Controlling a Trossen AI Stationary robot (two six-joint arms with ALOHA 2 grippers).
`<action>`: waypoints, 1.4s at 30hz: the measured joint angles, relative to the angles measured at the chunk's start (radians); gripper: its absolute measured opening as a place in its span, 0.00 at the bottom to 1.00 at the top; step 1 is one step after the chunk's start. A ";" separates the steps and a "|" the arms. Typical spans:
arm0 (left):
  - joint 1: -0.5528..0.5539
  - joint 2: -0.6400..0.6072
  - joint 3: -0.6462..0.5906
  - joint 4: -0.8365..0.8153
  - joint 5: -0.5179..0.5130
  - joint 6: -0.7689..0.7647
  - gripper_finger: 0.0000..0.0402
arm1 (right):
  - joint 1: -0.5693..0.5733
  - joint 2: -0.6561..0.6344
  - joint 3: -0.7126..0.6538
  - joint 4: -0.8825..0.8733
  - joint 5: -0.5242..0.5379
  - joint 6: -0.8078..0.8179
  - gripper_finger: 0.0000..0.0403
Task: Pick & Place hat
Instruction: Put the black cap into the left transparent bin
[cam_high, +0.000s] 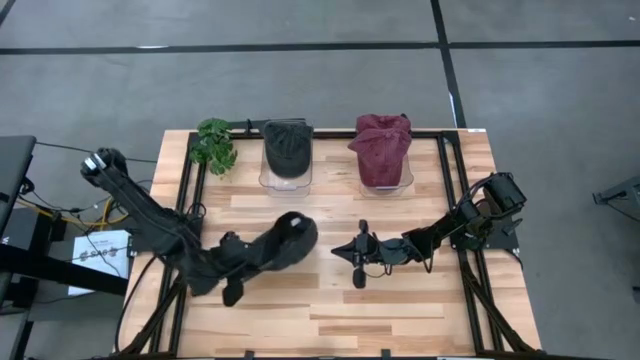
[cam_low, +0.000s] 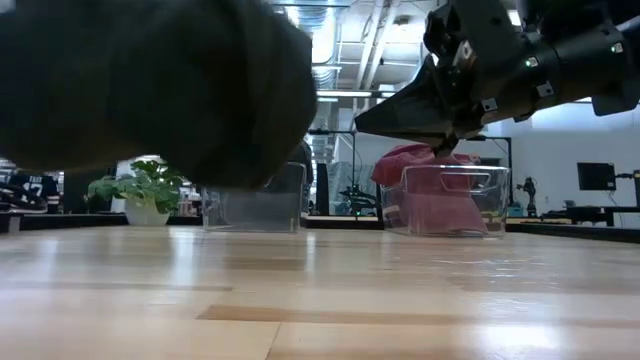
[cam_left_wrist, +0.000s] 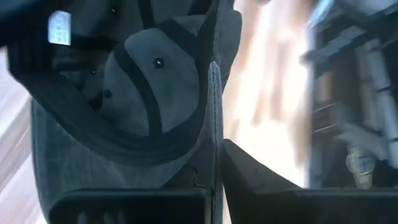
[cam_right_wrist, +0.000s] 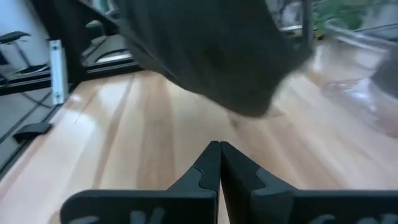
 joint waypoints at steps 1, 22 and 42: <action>-0.012 -0.015 0.000 0.031 -0.022 0.033 0.03 | 0.000 0.000 0.000 0.000 0.018 0.000 0.00; -0.079 0.053 0.001 0.254 -0.189 0.343 0.03 | 0.042 0.000 0.197 0.006 0.013 -0.128 0.00; -0.083 0.155 0.001 0.275 -0.097 0.359 0.03 | 0.015 0.000 0.524 -0.241 0.378 -0.563 0.00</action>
